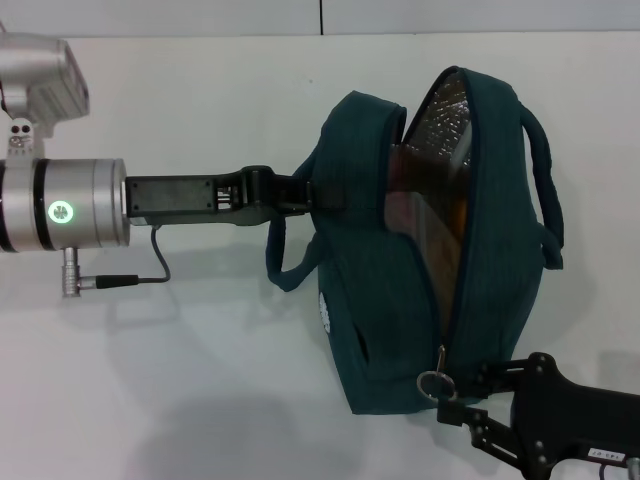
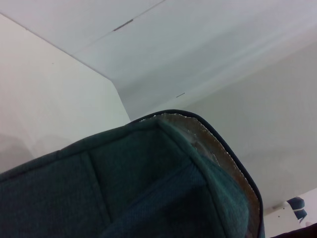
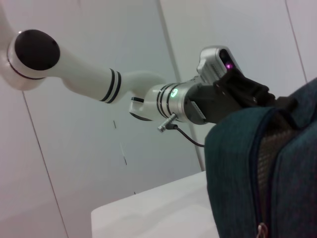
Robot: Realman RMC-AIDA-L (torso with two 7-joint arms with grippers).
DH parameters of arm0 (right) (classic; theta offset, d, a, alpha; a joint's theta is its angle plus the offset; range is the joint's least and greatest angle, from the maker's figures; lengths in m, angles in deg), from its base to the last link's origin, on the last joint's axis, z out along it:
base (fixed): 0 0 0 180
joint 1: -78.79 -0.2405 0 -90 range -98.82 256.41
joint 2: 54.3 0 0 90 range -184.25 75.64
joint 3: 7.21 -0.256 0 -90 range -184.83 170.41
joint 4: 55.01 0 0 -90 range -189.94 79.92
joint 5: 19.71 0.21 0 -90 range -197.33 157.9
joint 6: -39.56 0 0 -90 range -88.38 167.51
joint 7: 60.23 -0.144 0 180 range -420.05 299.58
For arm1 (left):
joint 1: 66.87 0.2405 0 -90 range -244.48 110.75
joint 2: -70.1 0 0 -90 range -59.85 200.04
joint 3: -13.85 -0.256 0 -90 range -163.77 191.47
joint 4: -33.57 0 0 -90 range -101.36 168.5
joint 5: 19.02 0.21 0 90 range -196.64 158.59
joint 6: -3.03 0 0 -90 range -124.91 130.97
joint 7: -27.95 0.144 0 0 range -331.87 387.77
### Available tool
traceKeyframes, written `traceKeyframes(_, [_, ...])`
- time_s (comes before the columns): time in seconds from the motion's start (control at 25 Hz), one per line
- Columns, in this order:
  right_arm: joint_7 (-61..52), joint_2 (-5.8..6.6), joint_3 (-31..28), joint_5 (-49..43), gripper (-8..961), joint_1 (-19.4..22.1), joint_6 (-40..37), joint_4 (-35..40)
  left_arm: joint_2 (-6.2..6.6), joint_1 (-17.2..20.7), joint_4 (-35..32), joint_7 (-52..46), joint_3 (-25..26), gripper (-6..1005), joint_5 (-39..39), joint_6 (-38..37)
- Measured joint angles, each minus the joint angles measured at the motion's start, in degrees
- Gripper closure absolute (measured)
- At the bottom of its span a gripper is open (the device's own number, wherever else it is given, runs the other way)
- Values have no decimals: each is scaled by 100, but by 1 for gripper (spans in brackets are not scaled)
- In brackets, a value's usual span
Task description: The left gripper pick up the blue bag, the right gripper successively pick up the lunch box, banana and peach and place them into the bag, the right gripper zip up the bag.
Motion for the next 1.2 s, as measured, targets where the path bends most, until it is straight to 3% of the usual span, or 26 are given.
traceKeyframes(0.2, [-25, 0, -21, 4, 685, -46, 45, 0, -19, 3, 0, 18, 0, 966, 0, -11])
traceKeyframes(0.44, [-123, 0, -4, 6, 735, -174, 142, -20, -19, 31, -1, 32, 1, 965, -1, -17])
traceKeyframes(0.84, [-148, 0, 1, 5, 744, -185, 137, -21, -16, 38, -1, 75, 3, 965, -2, -26])
traceKeyframes(1.08, [-150, 0, -7, 5, 939, -178, 128, -20, -9, 37, -1, 78, 8, 965, -9, -35])
traceKeyframes(1.2, [-150, 0, -17, 4, 942, -174, 125, -20, -9, 37, -1, 79, 10, 965, -9, -35])
